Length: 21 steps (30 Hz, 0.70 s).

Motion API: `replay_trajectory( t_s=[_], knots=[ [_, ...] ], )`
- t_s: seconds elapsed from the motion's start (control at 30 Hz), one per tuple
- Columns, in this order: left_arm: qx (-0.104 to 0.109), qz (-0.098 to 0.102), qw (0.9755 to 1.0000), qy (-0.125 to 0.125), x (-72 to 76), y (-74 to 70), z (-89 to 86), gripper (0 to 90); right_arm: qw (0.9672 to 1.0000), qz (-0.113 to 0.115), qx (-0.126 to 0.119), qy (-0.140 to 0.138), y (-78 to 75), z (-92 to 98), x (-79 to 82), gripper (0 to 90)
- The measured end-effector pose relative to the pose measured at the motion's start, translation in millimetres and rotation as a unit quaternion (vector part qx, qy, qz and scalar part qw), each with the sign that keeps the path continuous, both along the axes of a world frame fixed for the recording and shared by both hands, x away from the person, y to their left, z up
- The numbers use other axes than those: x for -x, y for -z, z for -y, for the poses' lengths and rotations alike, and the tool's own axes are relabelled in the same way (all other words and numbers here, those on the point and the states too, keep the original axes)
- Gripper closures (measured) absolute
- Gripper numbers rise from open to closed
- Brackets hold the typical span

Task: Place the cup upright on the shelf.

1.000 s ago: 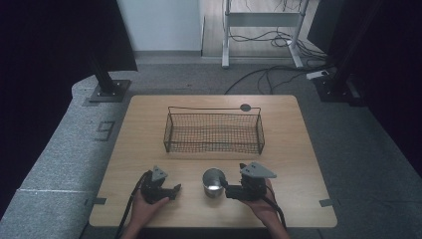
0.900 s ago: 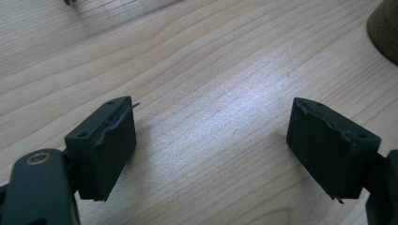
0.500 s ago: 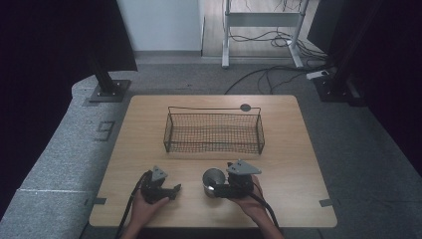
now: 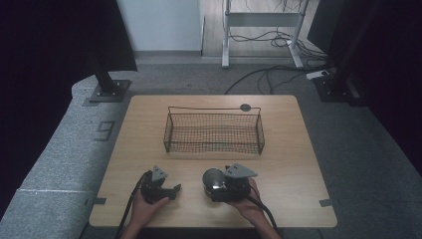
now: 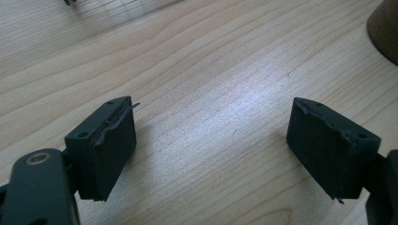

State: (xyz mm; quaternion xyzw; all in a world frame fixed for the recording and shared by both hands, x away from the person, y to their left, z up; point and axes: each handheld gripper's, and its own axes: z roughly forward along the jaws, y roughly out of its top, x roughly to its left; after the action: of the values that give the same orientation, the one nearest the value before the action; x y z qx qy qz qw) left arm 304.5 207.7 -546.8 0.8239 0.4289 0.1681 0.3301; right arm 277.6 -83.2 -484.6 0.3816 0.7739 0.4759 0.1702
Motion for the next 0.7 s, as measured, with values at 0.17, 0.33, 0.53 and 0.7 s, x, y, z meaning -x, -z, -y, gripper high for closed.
replay_trajectory(
  t_s=[0.17, 0.33, 0.53, 0.7],
  knots=[
    [-0.001, 0.000, 1.0000, 0.000, 0.0, -0.1, -0.1, 16.2, 0.9999, -0.005, 0.009, -0.006, 5.1, -2.8, 0.0, 5.4],
    [-0.001, 0.000, 1.0000, 0.000, 0.0, -0.1, -0.1, 16.1, 0.9998, -0.005, 0.020, -0.008, 12.4, -6.7, -1.8, 4.2],
    [-0.001, 0.000, 1.0000, 0.000, 0.0, -0.1, -0.1, 16.2, 0.9994, -0.011, 0.030, -0.010, 21.2, -10.9, -7.6, 3.1],
    [0.000, 0.000, 1.0000, 0.000, 0.0, 0.0, 0.0, 16.2, 0.9992, -0.013, 0.035, -0.011, 25.9, -15.7, -9.9, 4.1]
  ],
)
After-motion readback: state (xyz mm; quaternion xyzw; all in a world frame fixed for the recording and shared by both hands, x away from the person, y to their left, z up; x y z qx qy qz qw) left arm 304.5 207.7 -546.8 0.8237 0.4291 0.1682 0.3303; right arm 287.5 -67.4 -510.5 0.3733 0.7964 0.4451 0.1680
